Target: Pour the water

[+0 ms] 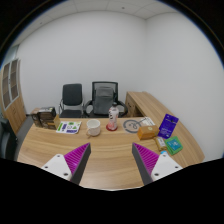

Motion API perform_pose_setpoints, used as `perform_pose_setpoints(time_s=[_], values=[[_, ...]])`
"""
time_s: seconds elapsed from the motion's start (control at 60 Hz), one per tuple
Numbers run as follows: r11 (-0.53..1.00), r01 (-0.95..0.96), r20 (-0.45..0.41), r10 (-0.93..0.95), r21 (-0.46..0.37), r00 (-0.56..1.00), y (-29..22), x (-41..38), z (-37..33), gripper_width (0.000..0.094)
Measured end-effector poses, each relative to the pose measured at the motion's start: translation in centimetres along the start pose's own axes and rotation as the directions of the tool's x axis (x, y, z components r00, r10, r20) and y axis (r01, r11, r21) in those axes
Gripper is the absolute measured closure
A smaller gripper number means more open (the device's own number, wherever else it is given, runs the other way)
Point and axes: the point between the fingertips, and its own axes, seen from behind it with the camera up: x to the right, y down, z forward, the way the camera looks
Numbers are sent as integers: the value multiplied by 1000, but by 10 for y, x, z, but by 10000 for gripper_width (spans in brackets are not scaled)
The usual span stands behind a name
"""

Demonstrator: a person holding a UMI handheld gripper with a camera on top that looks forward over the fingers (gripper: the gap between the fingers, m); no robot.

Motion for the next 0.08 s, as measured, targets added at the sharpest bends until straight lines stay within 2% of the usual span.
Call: perform_pose_setpoints(time_s=[0.083], values=[[1000, 10, 6, -10, 3, 1000, -2, -3, -2, 84]])
